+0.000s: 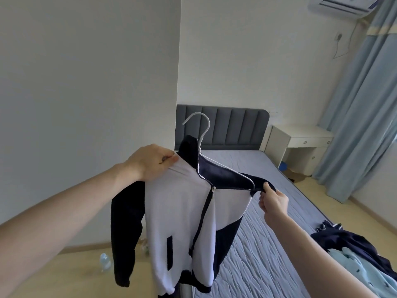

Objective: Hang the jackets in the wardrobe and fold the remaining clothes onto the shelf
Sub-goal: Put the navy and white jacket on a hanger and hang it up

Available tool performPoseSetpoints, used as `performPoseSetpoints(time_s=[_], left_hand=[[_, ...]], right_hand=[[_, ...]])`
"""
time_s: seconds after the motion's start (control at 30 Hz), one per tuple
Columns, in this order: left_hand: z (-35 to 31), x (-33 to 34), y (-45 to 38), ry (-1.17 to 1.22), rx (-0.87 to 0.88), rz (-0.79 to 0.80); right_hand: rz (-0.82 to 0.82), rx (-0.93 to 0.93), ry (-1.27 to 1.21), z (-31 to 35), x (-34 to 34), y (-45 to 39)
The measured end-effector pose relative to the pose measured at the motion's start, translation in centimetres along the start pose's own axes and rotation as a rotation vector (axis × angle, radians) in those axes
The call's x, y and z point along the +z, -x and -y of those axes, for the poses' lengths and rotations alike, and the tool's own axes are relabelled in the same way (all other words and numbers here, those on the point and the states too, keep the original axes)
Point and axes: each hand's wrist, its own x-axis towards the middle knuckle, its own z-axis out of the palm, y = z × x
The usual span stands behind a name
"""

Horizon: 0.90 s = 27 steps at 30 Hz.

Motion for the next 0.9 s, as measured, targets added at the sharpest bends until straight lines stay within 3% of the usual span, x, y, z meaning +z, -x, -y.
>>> performPoseSetpoints(time_s=[0.23, 0.4, 0.53, 0.73, 0.83, 0.9], left_hand=[[0.5, -0.3, 0.0, -0.032, 0.021, -0.010], [0.0, 1.2, 0.7, -0.293, 0.035, 0.187], [-0.4, 2.3, 0.7, -0.175, -0.054, 0.103], [-2.1, 4.0, 0.1, -0.142, -0.188, 0.139], [-1.9, 4.1, -0.2, 0.073, -0.302, 0.105], [-2.1, 4.1, -0.1, 0.198, -0.318, 0.073]], right_hand=[[-0.057, -0.010, -0.085, 2.1, 0.8, 0.4], [-0.037, -0.163, 0.019, 2.7, 1.1, 1.1], [0.128, -0.331, 0.104, 4.4, 2.0, 2.7], [0.491, -0.596, 0.200, 6.8, 4.9, 6.9], [0.717, -0.680, 0.401, 6.2, 5.4, 8.0], [0.783, -0.676, 0.601, 5.6, 5.4, 7.9]])
